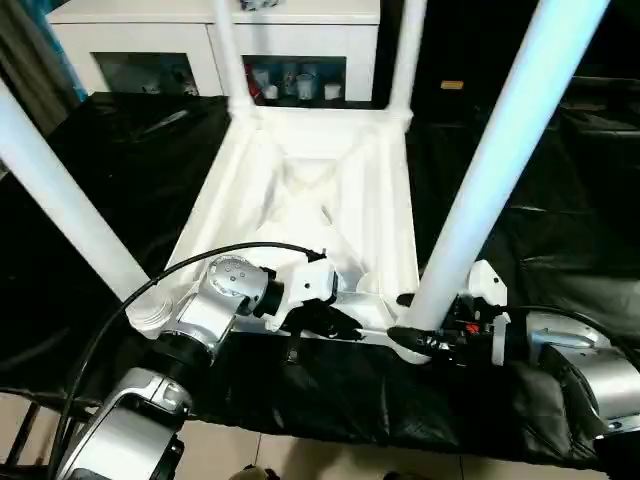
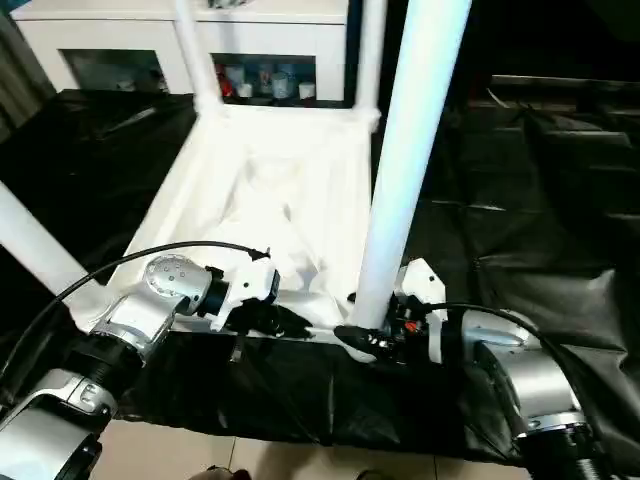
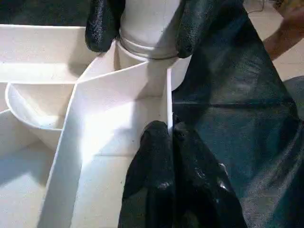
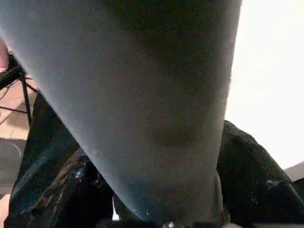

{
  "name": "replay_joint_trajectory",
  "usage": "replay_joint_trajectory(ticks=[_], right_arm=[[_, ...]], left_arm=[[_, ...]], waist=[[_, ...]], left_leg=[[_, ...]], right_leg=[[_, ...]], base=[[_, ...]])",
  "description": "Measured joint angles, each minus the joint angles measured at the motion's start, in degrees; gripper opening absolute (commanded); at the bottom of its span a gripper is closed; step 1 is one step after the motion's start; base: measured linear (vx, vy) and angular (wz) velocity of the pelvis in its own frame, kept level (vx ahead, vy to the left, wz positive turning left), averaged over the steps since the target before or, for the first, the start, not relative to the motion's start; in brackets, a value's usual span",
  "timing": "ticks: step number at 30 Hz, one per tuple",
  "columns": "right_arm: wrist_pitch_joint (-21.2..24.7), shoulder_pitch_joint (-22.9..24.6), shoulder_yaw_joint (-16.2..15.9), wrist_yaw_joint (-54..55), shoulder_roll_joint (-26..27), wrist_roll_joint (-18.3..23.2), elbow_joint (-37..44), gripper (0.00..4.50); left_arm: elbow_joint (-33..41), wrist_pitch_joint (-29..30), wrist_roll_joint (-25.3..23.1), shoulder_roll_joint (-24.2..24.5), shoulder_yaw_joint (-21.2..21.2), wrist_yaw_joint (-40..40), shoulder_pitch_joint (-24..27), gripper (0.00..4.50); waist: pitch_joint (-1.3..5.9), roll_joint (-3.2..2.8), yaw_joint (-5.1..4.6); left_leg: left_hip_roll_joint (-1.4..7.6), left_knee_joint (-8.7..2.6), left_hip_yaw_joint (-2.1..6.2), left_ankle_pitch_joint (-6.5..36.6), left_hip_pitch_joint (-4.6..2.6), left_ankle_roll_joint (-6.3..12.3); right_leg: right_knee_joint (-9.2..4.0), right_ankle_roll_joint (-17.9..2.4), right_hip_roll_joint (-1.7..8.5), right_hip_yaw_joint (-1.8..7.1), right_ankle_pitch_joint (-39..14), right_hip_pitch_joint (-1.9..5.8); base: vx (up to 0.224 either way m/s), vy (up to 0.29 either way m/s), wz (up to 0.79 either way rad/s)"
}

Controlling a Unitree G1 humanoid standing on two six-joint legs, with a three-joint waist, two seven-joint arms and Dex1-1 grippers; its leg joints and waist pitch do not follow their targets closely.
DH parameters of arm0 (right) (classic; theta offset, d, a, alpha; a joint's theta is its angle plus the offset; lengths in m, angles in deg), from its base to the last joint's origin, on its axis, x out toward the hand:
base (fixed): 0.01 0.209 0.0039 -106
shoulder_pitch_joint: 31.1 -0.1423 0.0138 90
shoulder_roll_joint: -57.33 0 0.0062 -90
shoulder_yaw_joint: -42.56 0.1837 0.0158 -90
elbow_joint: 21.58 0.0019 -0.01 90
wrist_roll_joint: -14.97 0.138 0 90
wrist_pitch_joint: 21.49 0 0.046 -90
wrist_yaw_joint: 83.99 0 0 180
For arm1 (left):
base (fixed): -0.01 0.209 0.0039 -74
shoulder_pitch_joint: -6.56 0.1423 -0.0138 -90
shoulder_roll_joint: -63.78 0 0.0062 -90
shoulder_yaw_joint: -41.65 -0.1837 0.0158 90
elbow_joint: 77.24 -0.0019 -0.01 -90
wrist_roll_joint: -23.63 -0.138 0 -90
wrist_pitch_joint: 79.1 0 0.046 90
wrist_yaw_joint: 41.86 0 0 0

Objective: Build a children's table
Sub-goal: Rotate leg to tighten

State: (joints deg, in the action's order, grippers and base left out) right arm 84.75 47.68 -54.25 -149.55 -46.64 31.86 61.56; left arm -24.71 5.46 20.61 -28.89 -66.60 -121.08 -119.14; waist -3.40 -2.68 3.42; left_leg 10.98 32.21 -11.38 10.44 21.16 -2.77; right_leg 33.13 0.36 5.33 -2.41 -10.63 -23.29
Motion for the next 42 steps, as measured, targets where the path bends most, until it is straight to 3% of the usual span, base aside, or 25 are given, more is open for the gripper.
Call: replay_joint_trajectory(ticks=[12,17,19,27,34,37,40,42], right_arm=[[1.19,0.65,0.06,1.27,0.98,-0.01,1.63,2.54],[-1.41,0.35,2.21,11.62,6.66,-2.01,-1.0,2.51],[-2.08,0.06,3.76,17.37,9.92,-3.13,-2.43,2.5],[-2.45,-2.06,8.48,39.24,20.64,-7.66,-5.53,2.49],[-5.42,-3.75,9.42,49.98,25.5,-11.03,-8.17,2.49],[-7.19,-3.75,9.51,50.75,26.18,-11.53,-8.98,3.19],[-8.14,-3.74,9.56,49.68,26.1,-11.48,-9.06,3.26],[-8.29,-3.55,9.48,46.11,24.38,-10.72,-8.9,3.55]], left_arm=[[-0.01,1.07,0.73,0.34,-0.05,-0.19,-0.02,0.0],[-0.38,4.01,-0.29,-0.46,1.46,5.93,-0.26,0.0],[-0.38,5.41,-1.19,-1.63,1.71,9.67,-0.3,0.0],[0.2,10.79,-4.18,-7.74,2.67,23.53,-0.03,0.0],[0.09,11.12,-5.68,-10.22,2.63,29.27,0.21,0.0],[0.58,10.92,-5.75,-10.24,2.61,29.36,0.65,0.0],[1.06,10.44,-5.79,-10.15,2.53,28.92,0.86,0.0],[1.29,9.92,-5.73,-9.87,2.51,27.69,0.95,0.0]], waist=[[0.02,-0.02,0.1],[-0.06,0.11,-0.96],[-0.06,0.27,-1.74],[0.29,0.17,-3.06],[0.52,-0.13,-3.29],[0.51,-0.18,-3.39],[0.49,-0.29,-3.35],[0.52,-0.37,-3.25]], left_leg=[[0.0,0.0,0.01,0.0,-0.04,0.0],[0.02,0.11,0.01,0.13,-0.12,-0.27],[-0.01,0.17,-0.02,0.14,-0.17,-0.29],[-0.1,0.15,-0.03,0.14,-0.29,-0.3],[-0.12,0.05,0.01,0.14,-0.29,-0.3],[-0.12,0.03,0.0,0.15,-0.25,-0.3],[-0.13,0.02,0.0,0.15,-0.19,-0.31],[-0.14,-0.1,0.0,0.16,-0.15,-0.32]], right_leg=[[0.02,0.0,0.0,0.0,0.0,0.03],[0.02,-0.09,-0.01,0.03,0.08,0.11],[-0.02,-0.09,-0.01,0.12,0.07,0.24],[-0.14,0.23,0.01,0.25,-0.12,0.49],[-0.16,0.29,0.0,0.22,-0.15,0.46],[-0.17,0.3,0.0,0.23,-0.16,0.41],[-0.18,0.31,0.0,0.24,-0.17,0.32],[-0.18,0.28,0.0,0.24,-0.15,0.3]], base=[[0.0,0.0,0.0],[0.0,0.0,0.0],[0.0,0.0,0.0],[0.0,0.0,0.0],[0.0,0.0,0.0],[0.0,0.0,0.0],[0.0,0.0,0.0],[0.0,0.0,0.0]])
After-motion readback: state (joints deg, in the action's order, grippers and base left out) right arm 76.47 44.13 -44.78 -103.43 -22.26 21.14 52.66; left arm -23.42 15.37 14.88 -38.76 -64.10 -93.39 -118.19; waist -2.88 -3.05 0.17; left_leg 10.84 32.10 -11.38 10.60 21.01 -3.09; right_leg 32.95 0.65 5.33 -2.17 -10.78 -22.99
